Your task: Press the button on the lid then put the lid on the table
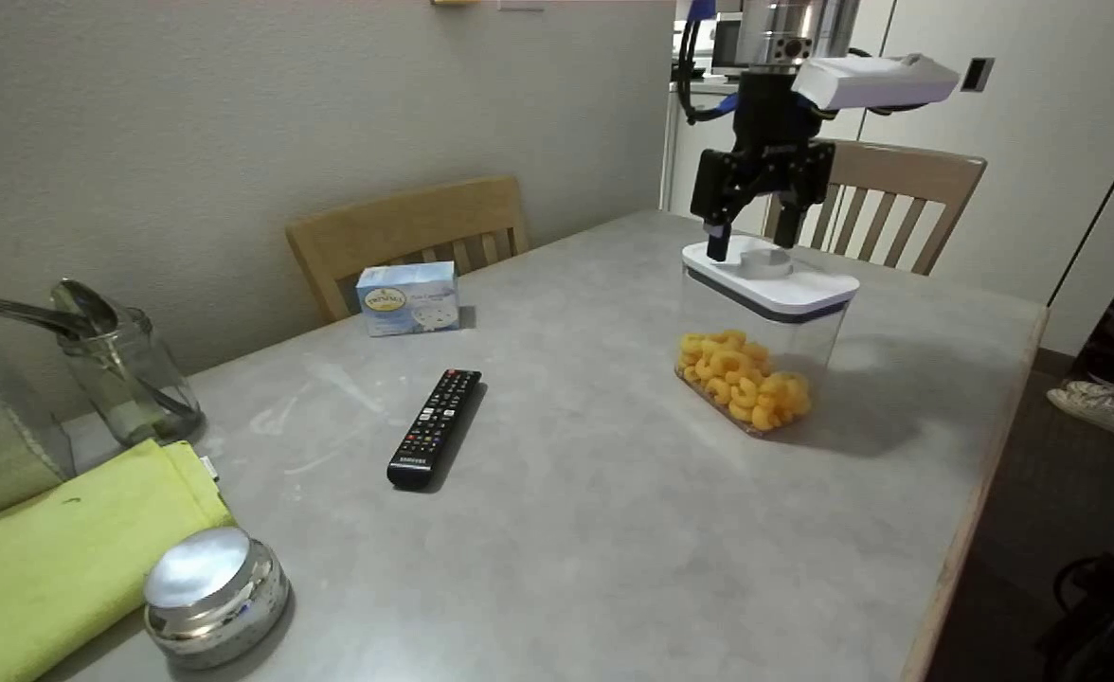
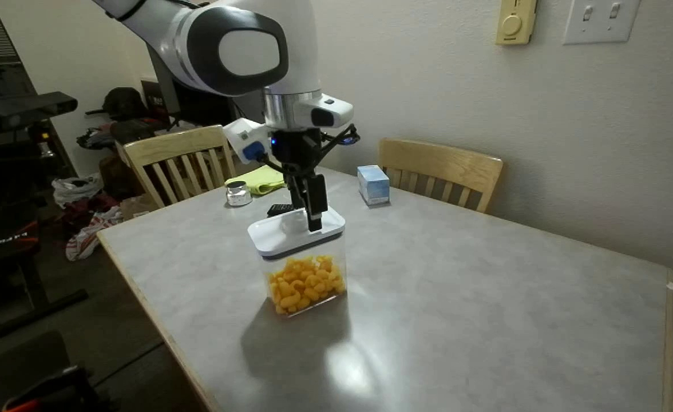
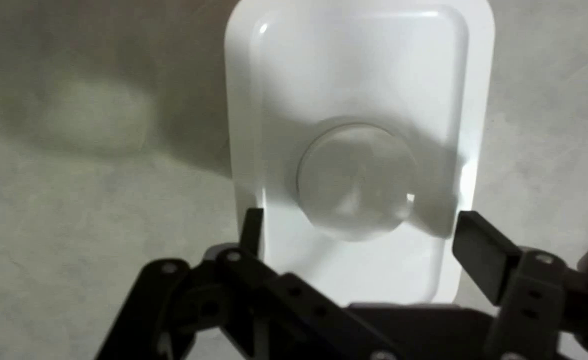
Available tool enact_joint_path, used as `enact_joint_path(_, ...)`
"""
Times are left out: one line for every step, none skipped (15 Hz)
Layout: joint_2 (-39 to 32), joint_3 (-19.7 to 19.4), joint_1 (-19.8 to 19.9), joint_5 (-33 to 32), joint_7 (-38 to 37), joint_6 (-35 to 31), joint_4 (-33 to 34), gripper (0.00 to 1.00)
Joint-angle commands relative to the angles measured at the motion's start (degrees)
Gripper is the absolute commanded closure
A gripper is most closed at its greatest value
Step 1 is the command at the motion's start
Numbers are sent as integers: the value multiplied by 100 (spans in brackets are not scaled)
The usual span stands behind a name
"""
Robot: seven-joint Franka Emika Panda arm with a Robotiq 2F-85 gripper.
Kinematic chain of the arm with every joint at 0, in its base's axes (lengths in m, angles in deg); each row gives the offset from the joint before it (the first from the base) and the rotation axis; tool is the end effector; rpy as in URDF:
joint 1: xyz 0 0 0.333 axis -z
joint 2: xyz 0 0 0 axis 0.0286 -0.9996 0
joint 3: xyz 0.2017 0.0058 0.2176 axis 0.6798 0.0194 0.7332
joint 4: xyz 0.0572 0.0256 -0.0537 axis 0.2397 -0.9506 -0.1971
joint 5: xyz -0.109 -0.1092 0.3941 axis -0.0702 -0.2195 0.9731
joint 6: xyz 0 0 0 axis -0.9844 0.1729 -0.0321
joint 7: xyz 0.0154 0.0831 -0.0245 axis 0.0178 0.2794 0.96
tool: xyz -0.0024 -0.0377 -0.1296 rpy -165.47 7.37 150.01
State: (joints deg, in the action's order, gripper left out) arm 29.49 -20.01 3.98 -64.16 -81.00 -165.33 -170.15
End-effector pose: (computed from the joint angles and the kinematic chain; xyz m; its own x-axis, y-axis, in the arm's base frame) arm 0.5889 -0.0557 0.2348 0.9454 -0.3257 0.0143 -0.3253 -0.9453 -0.0233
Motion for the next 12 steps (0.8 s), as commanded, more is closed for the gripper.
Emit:
enact_joint_path(-175,-1,1,42,118,52,197,33)
enact_joint_path(-186,-7,4,41,114,45,203,40)
enact_joint_path(-182,-11,6,42,107,34,201,46)
enact_joint_path(-166,-17,9,45,102,36,206,47)
enact_joint_path(-156,-21,11,46,99,32,206,49)
enact_joint_path(-147,-26,13,47,92,5,190,50)
enact_joint_path(-137,-27,14,52,86,6,182,48)
enact_joint_path(-123,-30,13,51,76,3,164,45)
enact_joint_path(-113,-32,14,52,73,-3,149,44)
enact_joint_path(-102,-35,12,47,61,-7,133,35)
enact_joint_path(-91,-37,12,43,55,-9,121,26)
enact_joint_path(-76,-38,11,46,52,-12,105,22)
